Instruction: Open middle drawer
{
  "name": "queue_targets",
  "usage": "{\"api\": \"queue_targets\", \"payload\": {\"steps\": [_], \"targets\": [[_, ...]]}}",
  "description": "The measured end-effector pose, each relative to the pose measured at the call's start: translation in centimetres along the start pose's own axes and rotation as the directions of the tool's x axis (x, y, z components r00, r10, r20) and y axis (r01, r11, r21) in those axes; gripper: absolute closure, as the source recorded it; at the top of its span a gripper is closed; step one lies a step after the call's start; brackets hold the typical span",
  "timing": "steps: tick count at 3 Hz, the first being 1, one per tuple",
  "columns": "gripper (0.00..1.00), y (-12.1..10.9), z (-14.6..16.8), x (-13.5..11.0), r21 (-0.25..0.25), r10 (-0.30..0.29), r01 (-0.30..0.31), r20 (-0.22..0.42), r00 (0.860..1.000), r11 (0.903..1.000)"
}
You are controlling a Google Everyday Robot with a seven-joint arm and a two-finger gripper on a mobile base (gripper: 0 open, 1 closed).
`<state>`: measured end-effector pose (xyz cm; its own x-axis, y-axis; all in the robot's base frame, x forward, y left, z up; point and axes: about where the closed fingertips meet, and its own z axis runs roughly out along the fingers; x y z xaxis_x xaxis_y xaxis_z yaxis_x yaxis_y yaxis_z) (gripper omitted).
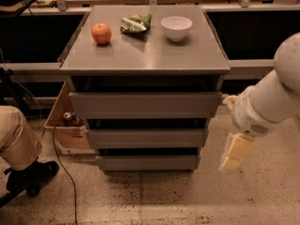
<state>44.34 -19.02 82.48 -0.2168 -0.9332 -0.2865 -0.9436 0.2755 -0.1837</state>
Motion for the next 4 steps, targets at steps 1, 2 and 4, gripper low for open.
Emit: {"api": "queue_targets", "payload": {"steps": [1,2,4], "targets": [[0.0,2.5,6.6,-0.6,-0.04,-0.006,0.009,0.056,0.998,0.9992],[0.0,4.2,12.4,-2.6,-0.054,-0.025,0.033,0.135,0.991,0.998],[0.0,4.7,14.0,-3.1,-0.049,-0.011,0.019,0.161,0.987,0.9986]]}}
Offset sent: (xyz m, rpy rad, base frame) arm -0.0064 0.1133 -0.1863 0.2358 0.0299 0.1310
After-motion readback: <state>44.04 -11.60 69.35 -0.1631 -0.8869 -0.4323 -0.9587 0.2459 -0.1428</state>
